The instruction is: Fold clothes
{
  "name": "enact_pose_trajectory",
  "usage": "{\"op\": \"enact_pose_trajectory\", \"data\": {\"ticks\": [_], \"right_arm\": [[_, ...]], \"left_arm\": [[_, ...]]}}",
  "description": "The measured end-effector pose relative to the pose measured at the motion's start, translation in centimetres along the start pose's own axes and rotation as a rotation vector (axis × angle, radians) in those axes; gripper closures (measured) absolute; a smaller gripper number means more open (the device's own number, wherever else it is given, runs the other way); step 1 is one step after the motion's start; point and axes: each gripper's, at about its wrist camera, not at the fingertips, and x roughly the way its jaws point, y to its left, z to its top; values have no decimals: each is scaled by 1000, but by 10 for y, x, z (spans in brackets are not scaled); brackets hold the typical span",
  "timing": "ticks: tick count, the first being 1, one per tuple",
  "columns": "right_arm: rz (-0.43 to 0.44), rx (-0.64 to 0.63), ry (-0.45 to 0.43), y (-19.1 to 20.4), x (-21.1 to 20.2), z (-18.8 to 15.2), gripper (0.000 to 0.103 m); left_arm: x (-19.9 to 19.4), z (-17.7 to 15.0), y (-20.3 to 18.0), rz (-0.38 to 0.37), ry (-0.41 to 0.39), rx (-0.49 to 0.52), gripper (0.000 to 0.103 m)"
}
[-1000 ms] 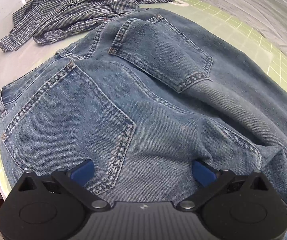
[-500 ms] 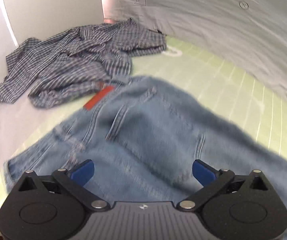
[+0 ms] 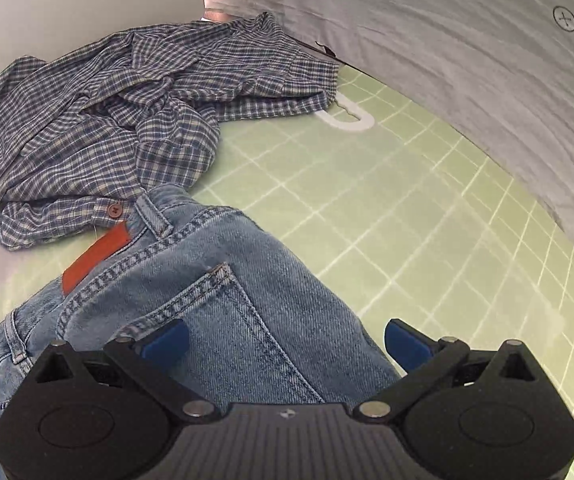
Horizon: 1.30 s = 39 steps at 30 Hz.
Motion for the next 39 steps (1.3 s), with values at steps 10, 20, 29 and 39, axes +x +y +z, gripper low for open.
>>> {"op": "enact_pose_trajectory", "data": {"ticks": [10, 20, 29, 39], "right_arm": [[126, -45, 96, 5, 62, 16, 42], [195, -138, 39, 31, 63, 49, 91], [83, -210, -57, 77, 54, 69, 48], [195, -303, 23, 81, -23, -62, 29]], "left_arm": [[8, 0, -7, 48, -43, 13, 42], [-3, 21, -8, -36, -132, -16, 90], [-10, 20, -20, -91, -151, 22, 19], [-53, -86, -58, -88, -93, 432, 11]]}}
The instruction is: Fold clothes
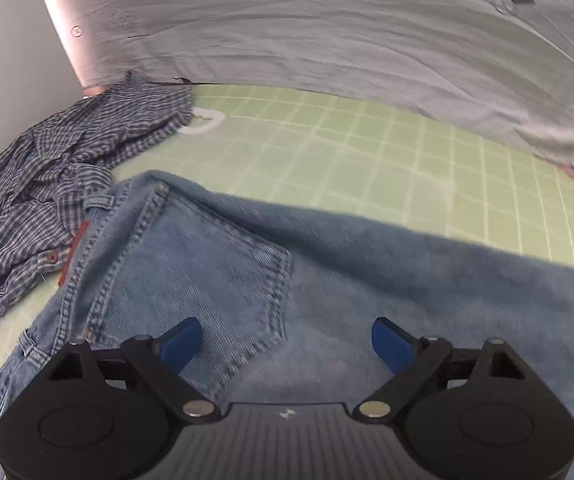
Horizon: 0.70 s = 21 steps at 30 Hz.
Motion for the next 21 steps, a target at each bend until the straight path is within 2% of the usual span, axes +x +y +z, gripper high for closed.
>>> {"op": "enact_pose_trajectory", "data": {"ticks": [3, 6, 9, 11, 13, 16, 21], "right_arm": [[21, 62, 24, -3, -16, -29, 27], [31, 93, 41, -8, -33, -52, 19], [39, 106, 62, -16, -47, -67, 16], [0, 114, 84, -21, -60, -75, 17], [-14, 142, 49, -31, -82, -85, 18], [-1, 250, 14, -53, -119, -104, 17], [0, 341, 3, -77, -162, -145, 15]], "left_arm": [[-11, -29, -12, -12, 24, 66, 11], [-20, -59, -13, -19, 58, 73, 11], [-32, -84, -4, -28, 84, 37, 11], [-46, -95, 6, -48, 84, -2, 11], [-60, -105, 17, -78, 75, -42, 10], [-75, -120, 32, -115, 84, -96, 10], [-95, -150, 50, -113, 73, -109, 10]]}}
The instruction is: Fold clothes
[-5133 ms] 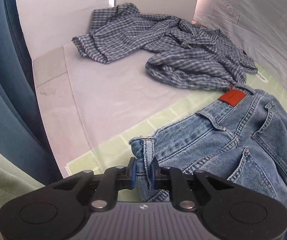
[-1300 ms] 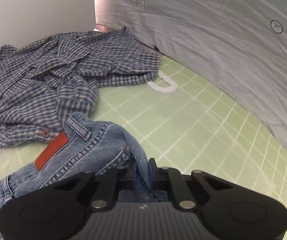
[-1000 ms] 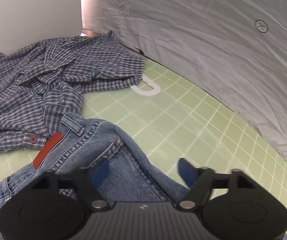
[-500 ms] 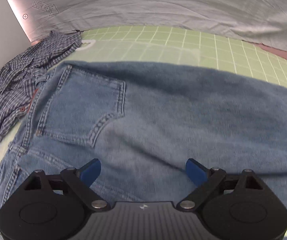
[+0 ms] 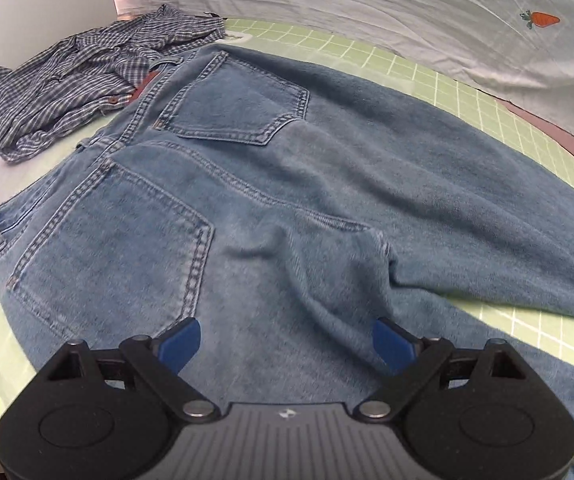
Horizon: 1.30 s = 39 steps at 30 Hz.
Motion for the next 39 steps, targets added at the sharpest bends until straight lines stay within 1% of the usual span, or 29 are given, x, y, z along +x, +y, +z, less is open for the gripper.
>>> {"op": "enact_pose_trajectory", "data": {"ticks": [3, 7, 11, 13, 19, 23, 28, 34, 39], "right_arm": [[-21, 9, 8, -15, -17, -22, 15], [-36, 35, 39, -34, -36, -51, 15], [-72, 23, 51, -45, -53, -75, 14], [-85, 14, 56, -48, -59, -87, 13], [-87, 6, 95, -56, -65, -112, 11], [-83, 0, 97, -53, -67, -118, 8], [-87, 45, 102, -46, -71, -122, 8], [-105, 91, 123, -32, -76, -131, 6], [-87, 110, 115, -17, -75, -133, 4]], "left_arm": [[-8, -17, 12, 7, 7, -8, 10], [-17, -38, 32, 12, 21, -48, 10], [-26, -54, 44, 23, 22, -51, 10], [-30, -61, 50, 33, 23, -49, 10], [-35, -74, 65, 50, 38, -51, 10], [-36, -78, 74, 52, 44, -62, 10], [-35, -75, 93, 61, 45, -98, 10], [-30, -67, 122, 66, 49, -169, 10], [-22, -56, 145, 63, 56, -212, 10]]}}
